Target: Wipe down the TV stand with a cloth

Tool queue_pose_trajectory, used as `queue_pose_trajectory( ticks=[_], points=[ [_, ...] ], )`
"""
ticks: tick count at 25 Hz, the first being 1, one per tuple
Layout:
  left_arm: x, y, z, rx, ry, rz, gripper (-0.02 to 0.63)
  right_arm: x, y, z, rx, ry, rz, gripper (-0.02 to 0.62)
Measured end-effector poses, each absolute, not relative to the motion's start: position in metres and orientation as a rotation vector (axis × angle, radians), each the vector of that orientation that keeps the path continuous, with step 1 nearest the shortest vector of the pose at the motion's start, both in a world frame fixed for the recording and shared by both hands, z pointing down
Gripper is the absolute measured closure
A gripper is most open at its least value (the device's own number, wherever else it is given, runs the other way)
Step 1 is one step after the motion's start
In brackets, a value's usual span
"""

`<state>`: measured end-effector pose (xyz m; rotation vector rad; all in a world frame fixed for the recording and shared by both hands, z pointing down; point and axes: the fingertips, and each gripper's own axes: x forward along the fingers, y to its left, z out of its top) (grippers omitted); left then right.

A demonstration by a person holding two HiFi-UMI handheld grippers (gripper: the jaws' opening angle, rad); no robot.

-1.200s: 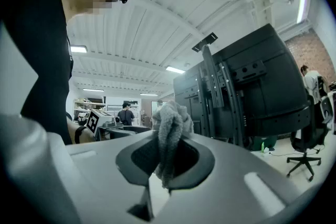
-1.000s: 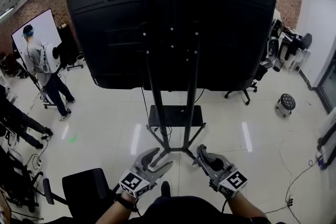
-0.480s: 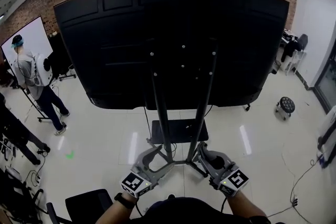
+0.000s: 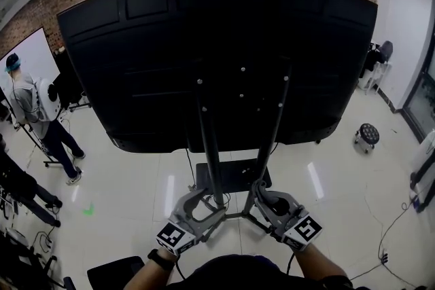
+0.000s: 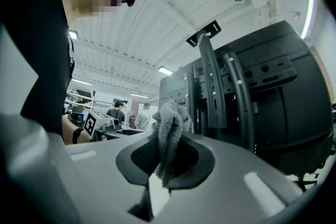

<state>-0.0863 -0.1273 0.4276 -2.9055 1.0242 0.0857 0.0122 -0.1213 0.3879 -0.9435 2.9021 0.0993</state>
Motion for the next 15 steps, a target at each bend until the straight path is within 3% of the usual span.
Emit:
queue_pose_trajectory(
  ticks=[15],
  points=[
    [-0.072,-0.169,0.291,-2.663,0.91,0.162,0.287,0.016,-0.183,0.247,-0.818,2.899,0.681,0.574]
  ],
)
